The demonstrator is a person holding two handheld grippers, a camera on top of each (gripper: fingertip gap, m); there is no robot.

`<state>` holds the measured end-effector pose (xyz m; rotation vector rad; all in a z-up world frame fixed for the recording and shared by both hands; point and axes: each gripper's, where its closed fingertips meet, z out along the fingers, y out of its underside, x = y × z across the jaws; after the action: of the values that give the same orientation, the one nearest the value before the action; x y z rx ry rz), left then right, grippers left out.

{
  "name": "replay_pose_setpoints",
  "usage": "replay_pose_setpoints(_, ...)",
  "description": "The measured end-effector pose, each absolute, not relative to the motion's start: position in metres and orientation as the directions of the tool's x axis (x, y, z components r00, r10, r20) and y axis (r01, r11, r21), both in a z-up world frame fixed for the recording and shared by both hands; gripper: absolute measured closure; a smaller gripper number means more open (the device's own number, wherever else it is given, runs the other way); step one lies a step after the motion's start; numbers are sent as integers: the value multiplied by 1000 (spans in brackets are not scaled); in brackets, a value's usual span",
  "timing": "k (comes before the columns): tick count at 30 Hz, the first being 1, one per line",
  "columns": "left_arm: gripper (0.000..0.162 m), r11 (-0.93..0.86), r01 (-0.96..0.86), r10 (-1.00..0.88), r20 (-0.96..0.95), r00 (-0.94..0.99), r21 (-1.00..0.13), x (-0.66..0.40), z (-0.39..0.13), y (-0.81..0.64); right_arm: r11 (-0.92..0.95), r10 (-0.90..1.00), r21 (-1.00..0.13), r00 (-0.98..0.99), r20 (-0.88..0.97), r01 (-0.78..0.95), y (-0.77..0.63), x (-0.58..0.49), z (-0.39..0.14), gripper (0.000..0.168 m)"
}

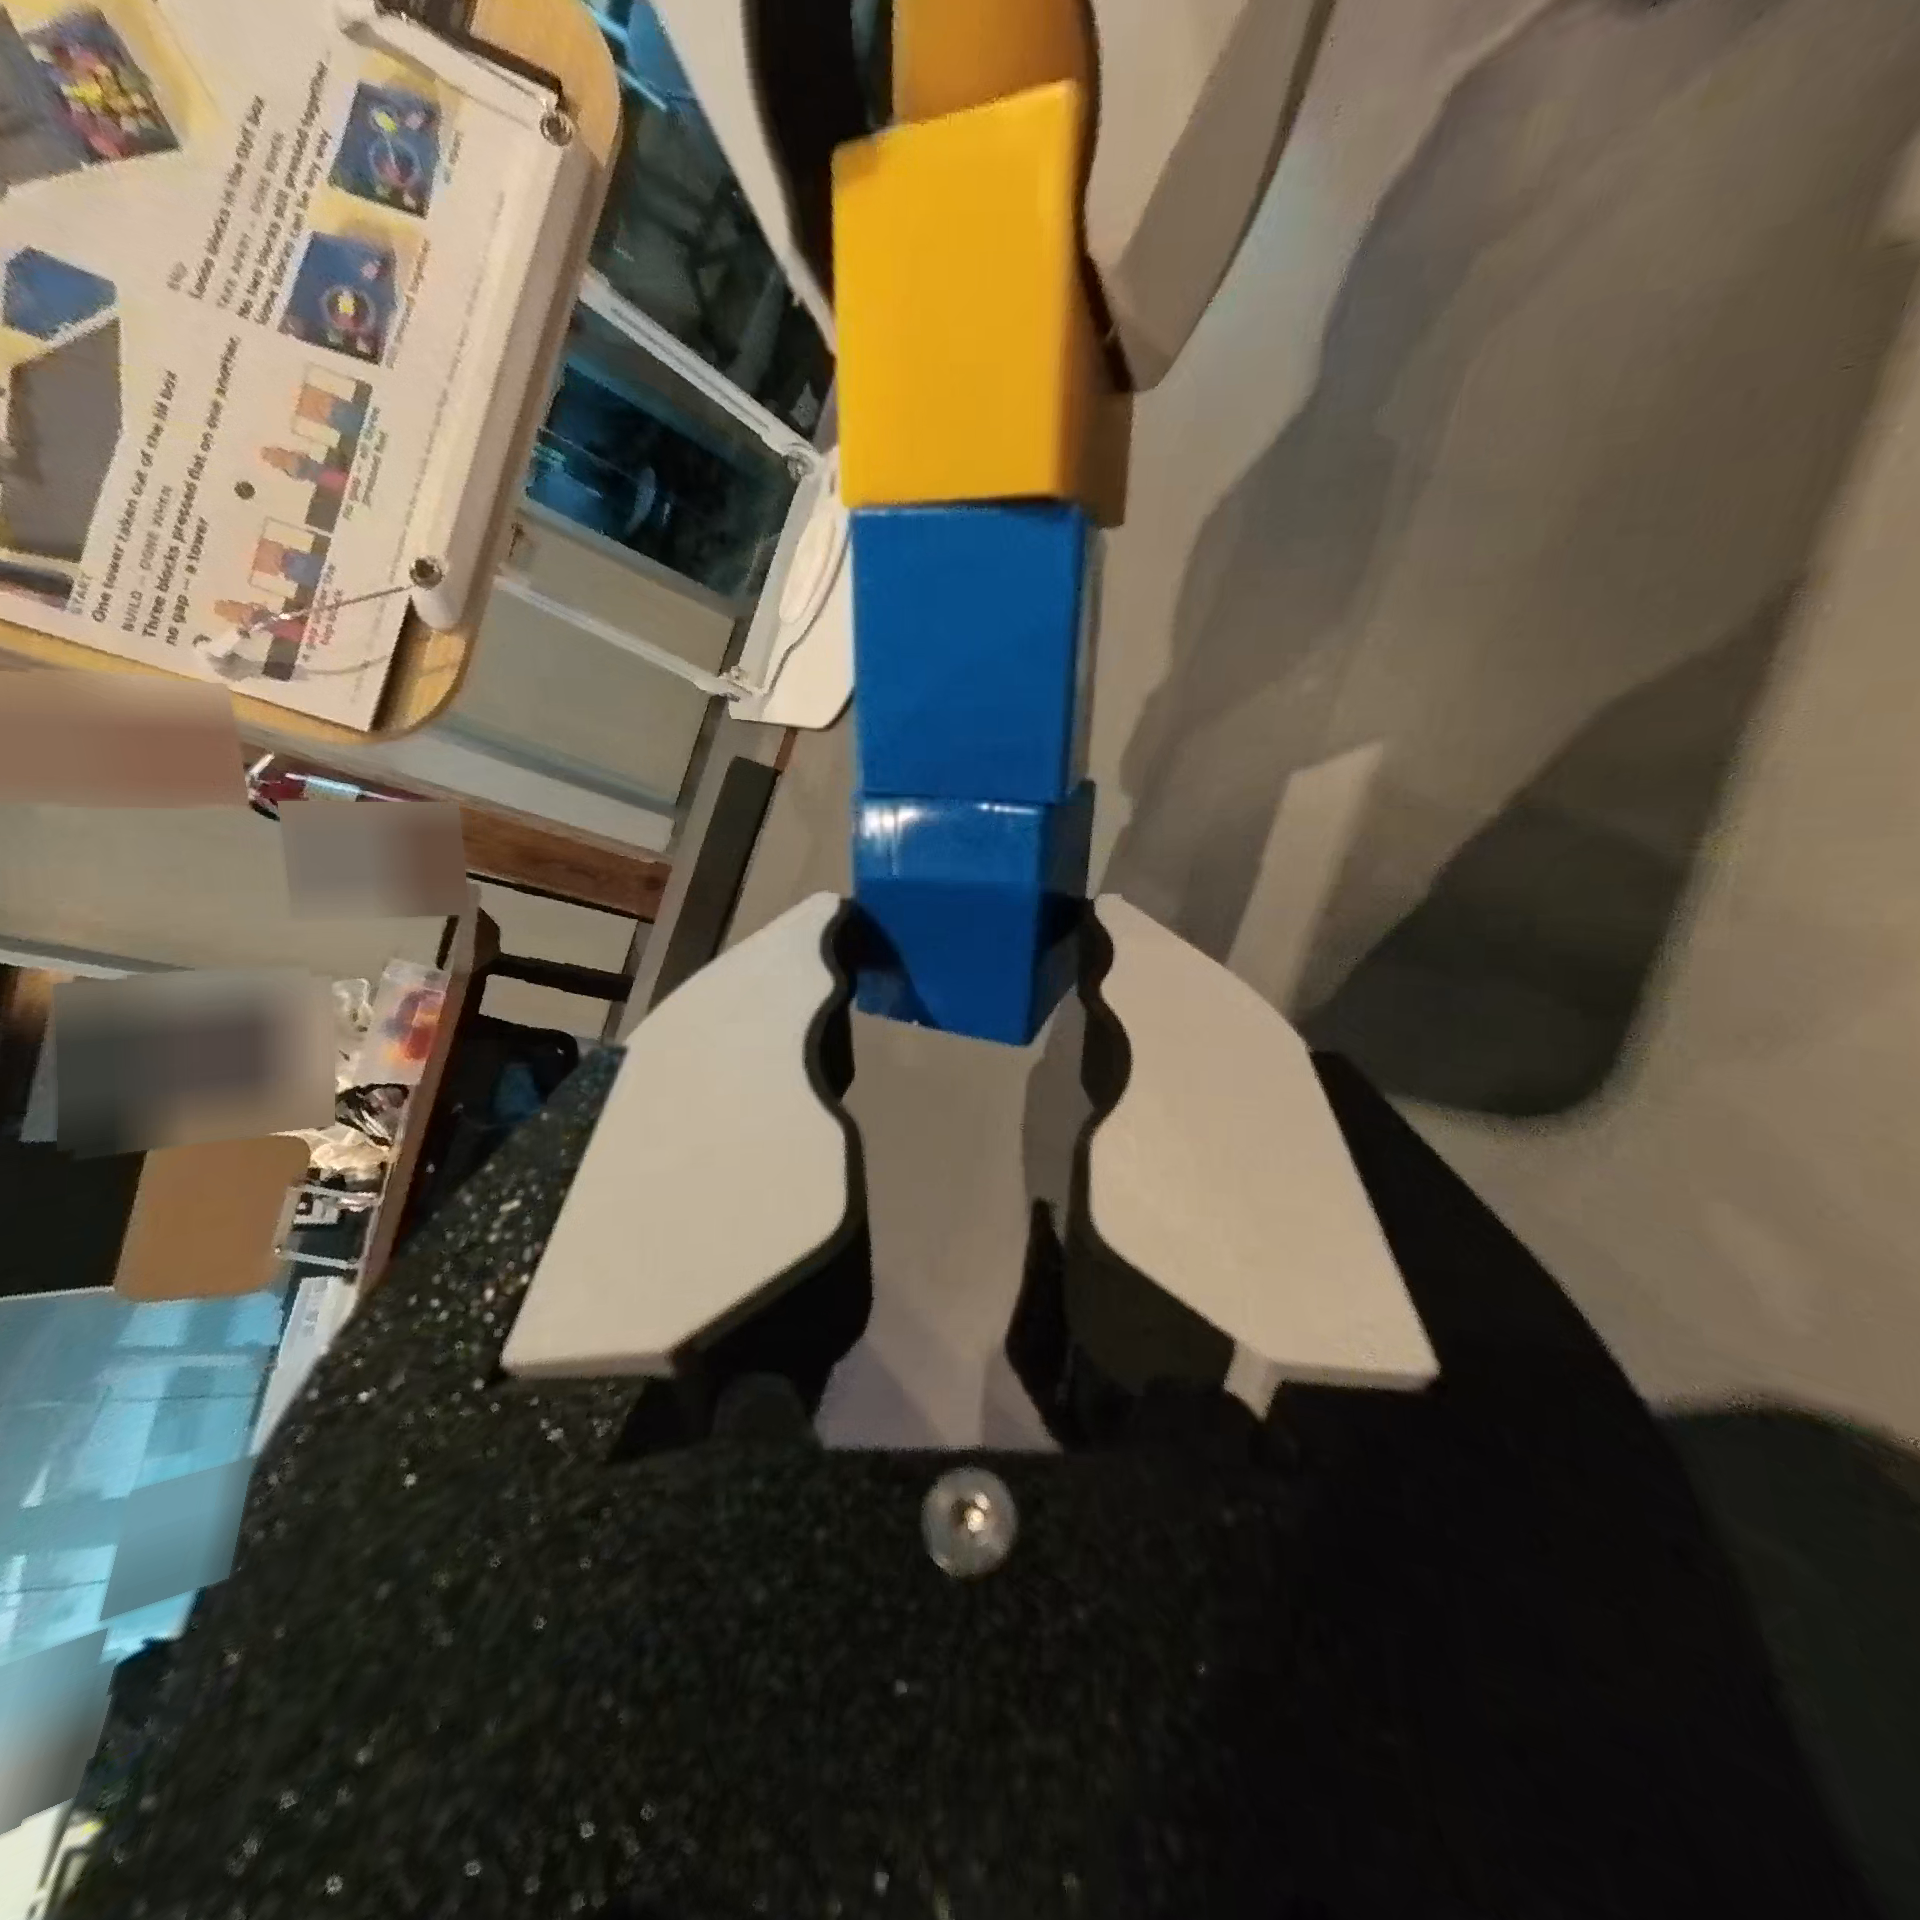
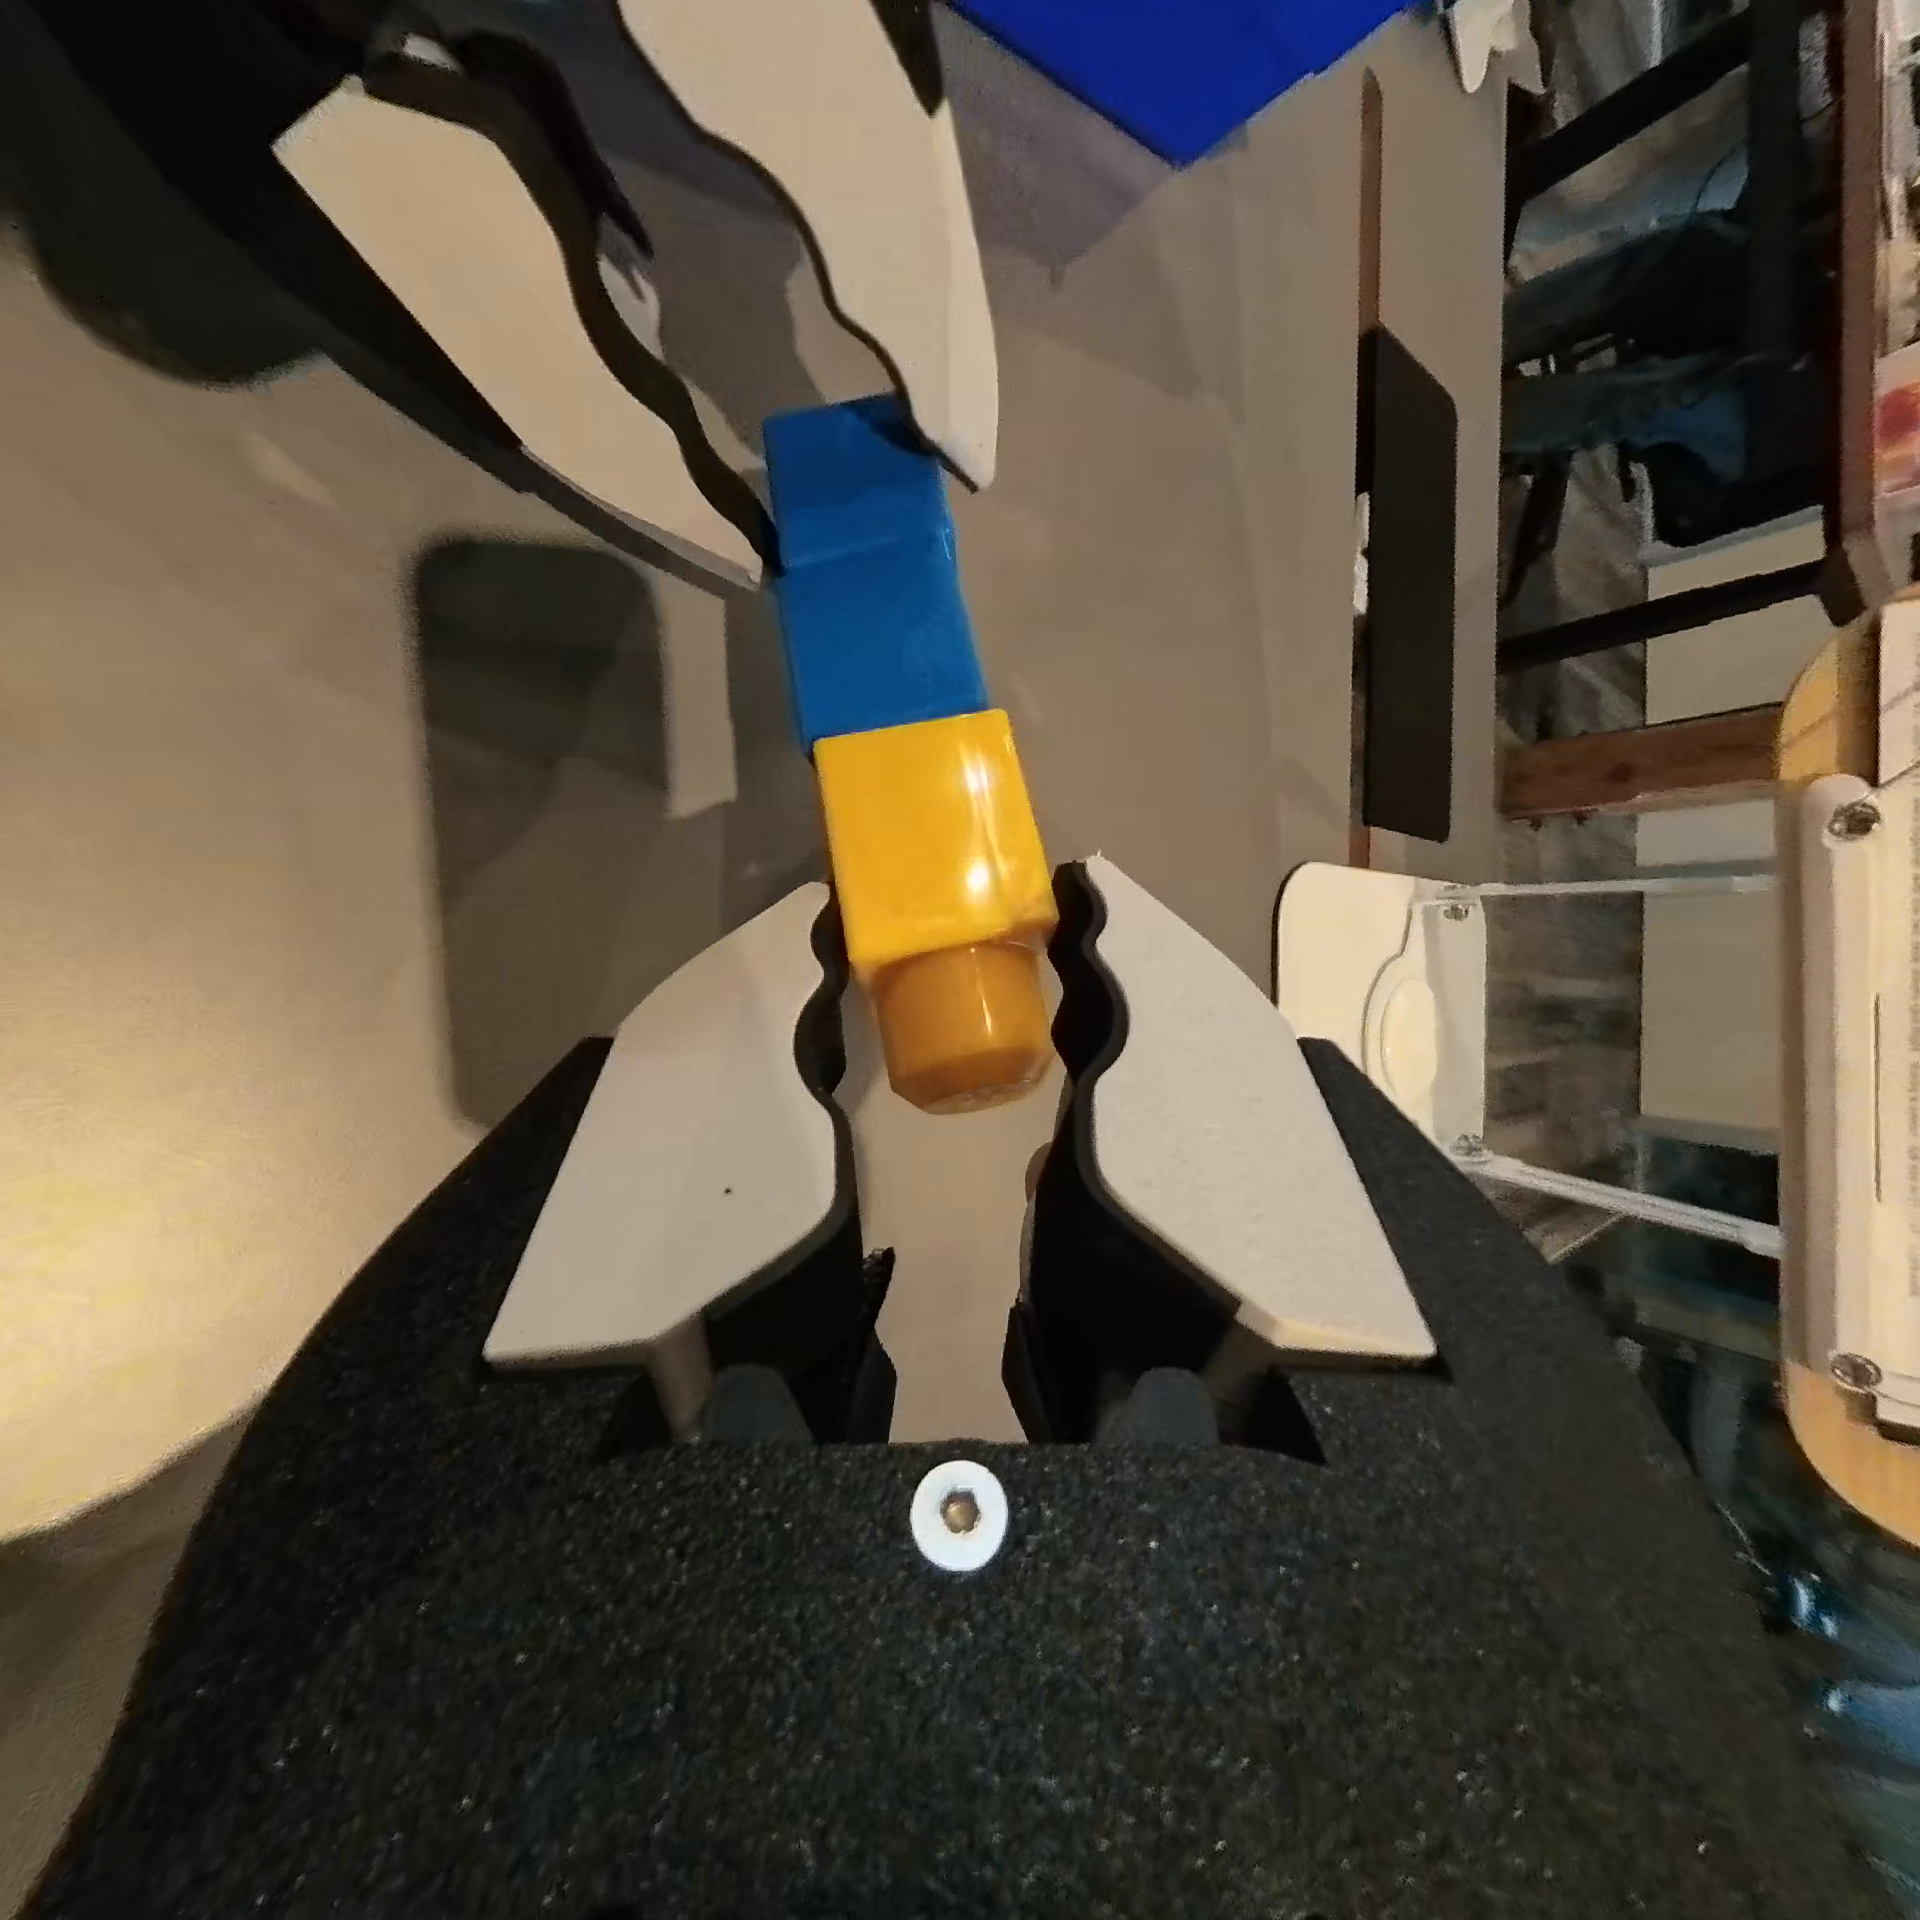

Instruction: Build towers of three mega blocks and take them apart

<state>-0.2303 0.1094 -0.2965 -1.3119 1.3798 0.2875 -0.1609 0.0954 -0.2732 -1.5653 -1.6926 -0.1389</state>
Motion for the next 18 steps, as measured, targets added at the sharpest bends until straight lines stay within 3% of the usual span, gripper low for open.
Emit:
replay_pose_setpoints(9,124,409,-806,-419,-873,251,-428,-230,-285,110,137,845,-540,186,501,831,94,-158,-270,130)
replay_pose_setpoints(18,127,369,-794,-491,-826,275,-484,-232,-292,109,255,796,-473,95,598,844,94,-162,-270,131)
